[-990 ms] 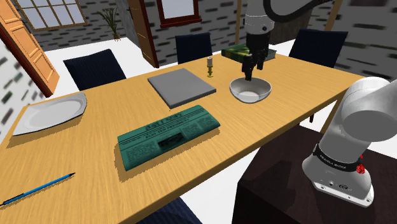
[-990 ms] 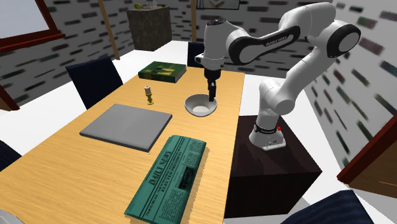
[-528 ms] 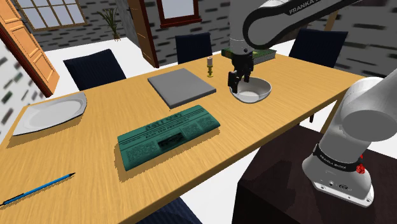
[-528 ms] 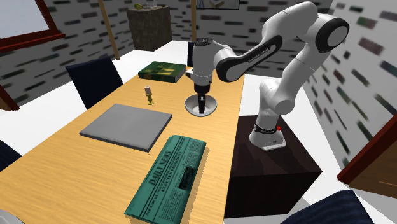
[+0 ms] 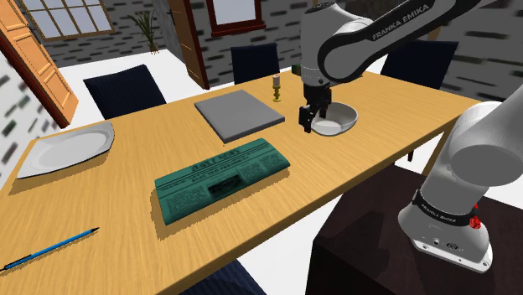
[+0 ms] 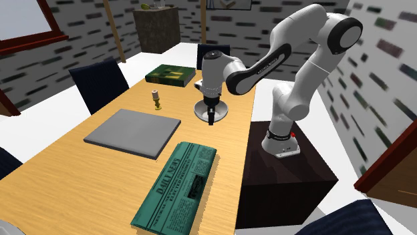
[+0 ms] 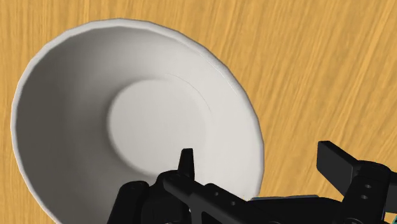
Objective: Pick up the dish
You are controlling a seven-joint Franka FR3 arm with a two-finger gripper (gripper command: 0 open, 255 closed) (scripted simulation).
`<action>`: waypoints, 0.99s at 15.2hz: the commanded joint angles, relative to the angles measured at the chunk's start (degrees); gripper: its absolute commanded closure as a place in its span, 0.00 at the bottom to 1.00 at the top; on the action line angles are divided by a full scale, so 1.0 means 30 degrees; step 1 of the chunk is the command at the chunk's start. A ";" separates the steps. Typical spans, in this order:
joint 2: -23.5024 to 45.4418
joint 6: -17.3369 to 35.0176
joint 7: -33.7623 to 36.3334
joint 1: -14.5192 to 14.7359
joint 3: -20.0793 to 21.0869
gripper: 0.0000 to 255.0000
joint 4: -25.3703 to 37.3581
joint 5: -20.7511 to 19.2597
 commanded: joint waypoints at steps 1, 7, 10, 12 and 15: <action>0.0024 0.0084 0.0032 0.0008 0.0018 1.00 -0.0051 0.0002; 0.0037 0.0081 0.0038 0.0011 0.0023 1.00 -0.0035 0.0004; 0.0010 0.0074 0.0022 0.0006 0.0010 1.00 -0.0053 -0.0001; -0.0245 -0.0510 -0.0070 0.0028 -0.0018 1.00 0.0281 0.0053; -0.0584 -0.1371 -0.0200 0.0056 -0.0058 1.00 0.0811 0.0121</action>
